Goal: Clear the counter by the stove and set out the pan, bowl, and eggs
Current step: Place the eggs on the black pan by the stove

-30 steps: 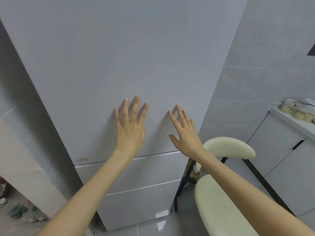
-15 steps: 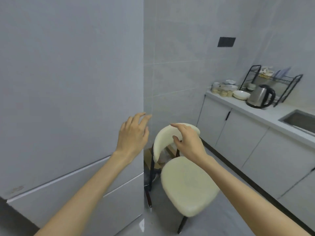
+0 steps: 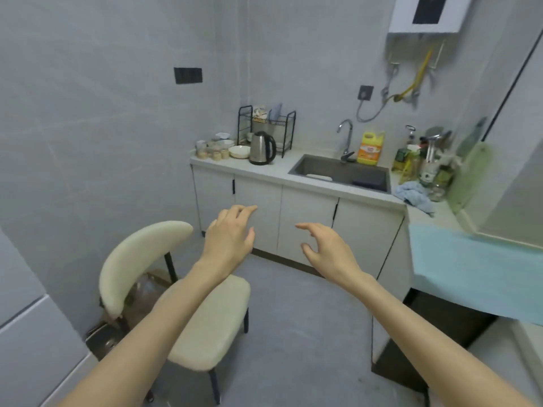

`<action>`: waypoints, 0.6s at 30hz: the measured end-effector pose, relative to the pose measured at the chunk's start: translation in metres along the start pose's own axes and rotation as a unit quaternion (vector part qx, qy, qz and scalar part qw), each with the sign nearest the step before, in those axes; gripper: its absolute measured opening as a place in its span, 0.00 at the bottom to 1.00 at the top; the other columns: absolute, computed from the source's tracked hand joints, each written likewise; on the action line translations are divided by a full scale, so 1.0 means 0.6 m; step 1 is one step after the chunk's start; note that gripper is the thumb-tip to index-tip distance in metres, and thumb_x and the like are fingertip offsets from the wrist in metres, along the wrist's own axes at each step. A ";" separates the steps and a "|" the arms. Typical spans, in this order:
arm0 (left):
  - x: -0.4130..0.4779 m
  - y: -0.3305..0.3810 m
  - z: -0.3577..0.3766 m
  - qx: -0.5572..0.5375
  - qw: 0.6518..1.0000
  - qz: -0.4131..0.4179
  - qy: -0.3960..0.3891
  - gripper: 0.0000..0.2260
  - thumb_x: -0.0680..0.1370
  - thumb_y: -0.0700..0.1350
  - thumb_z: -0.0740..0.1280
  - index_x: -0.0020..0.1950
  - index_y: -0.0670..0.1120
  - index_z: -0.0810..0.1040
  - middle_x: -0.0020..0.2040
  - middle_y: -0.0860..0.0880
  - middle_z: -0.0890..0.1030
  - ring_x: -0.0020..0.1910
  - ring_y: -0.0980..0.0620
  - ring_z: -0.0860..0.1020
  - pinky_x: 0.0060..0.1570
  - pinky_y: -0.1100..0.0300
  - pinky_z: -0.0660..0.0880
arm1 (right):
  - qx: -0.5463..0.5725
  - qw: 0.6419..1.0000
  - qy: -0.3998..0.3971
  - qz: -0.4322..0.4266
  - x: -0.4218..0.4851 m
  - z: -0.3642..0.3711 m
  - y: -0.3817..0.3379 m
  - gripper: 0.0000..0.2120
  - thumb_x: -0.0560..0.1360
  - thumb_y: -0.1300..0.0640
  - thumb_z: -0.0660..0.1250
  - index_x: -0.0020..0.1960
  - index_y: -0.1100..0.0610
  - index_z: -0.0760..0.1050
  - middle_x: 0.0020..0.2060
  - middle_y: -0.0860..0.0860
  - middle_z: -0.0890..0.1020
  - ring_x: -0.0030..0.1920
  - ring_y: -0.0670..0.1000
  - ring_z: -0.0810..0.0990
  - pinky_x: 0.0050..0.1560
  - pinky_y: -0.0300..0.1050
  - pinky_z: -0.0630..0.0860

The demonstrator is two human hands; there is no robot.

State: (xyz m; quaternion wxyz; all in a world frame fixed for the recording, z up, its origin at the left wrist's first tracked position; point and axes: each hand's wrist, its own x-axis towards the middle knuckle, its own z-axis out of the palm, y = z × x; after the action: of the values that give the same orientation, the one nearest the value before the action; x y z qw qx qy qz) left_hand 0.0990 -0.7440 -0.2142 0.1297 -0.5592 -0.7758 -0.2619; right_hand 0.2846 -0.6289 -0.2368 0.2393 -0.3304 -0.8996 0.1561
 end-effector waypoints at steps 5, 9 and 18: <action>0.025 0.176 0.061 -0.044 0.996 0.076 -0.025 0.22 0.79 0.47 0.61 0.73 0.50 0.65 0.64 0.50 0.74 0.60 0.48 0.73 0.54 0.56 0.72 | -0.014 0.996 0.042 0.080 -0.100 -0.108 0.122 0.20 0.78 0.57 0.62 0.69 0.49 0.68 0.66 0.45 0.74 0.65 0.48 0.72 0.62 0.44 0.70; 0.024 0.315 0.105 -0.091 0.984 0.141 -0.052 0.21 0.79 0.47 0.60 0.73 0.50 0.65 0.65 0.50 0.74 0.61 0.48 0.73 0.56 0.55 0.73 | -0.040 0.985 0.079 0.151 -0.192 -0.188 0.195 0.19 0.78 0.55 0.62 0.69 0.48 0.69 0.65 0.45 0.74 0.63 0.47 0.73 0.57 0.42 0.71; -0.026 0.619 0.176 -0.174 0.926 0.312 -0.122 0.21 0.80 0.47 0.59 0.73 0.52 0.64 0.66 0.51 0.73 0.63 0.48 0.71 0.53 0.55 0.73 | -0.068 0.922 0.171 0.341 -0.441 -0.321 0.312 0.19 0.77 0.55 0.62 0.68 0.47 0.69 0.65 0.43 0.74 0.63 0.47 0.73 0.56 0.45 0.72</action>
State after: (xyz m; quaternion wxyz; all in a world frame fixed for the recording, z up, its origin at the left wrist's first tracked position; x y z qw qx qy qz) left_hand 0.4615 -0.6102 -0.2126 0.0105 -0.8145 -0.5141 -0.2688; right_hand 0.6613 -0.6451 -0.2441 0.2984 -0.6543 -0.6865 0.1077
